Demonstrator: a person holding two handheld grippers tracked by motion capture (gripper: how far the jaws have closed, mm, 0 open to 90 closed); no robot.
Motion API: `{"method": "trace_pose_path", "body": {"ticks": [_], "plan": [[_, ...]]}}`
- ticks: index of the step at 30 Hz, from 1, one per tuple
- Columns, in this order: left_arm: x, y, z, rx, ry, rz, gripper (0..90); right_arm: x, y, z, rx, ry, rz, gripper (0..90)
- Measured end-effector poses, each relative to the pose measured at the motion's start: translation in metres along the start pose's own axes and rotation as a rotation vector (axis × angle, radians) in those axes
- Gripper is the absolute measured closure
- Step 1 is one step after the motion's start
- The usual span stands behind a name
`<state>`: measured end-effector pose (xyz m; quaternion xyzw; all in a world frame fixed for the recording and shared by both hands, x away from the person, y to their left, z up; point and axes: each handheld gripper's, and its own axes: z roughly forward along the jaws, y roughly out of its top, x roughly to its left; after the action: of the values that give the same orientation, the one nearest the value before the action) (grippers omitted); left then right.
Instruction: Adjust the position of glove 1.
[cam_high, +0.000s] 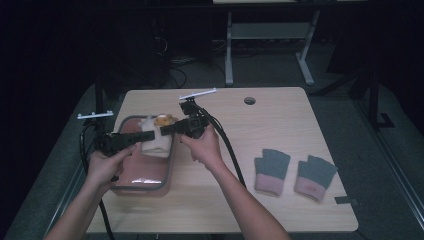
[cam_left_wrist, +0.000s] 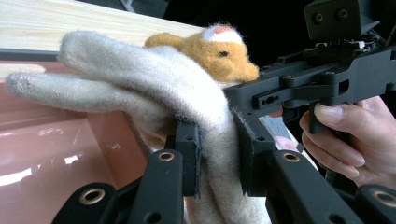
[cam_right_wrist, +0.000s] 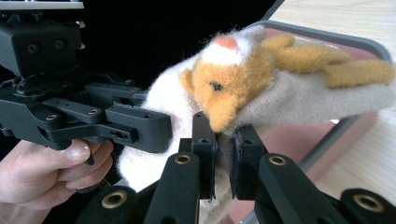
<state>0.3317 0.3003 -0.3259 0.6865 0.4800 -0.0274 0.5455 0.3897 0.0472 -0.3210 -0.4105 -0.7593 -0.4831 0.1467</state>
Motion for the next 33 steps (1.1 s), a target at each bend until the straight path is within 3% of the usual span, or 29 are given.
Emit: {"method": "trace_pose_path", "body": {"ticks": [20,33], "plan": [[0.028,-0.016,-0.015,0.019,0.047,-0.045,73.9,-0.005,-0.003,0.043,0.062,0.039,0.019,82.1],[0.05,-0.028,-0.012,0.056,0.09,-0.093,74.5,-0.019,-0.01,0.071,0.107,0.036,0.048,81.9]]}}
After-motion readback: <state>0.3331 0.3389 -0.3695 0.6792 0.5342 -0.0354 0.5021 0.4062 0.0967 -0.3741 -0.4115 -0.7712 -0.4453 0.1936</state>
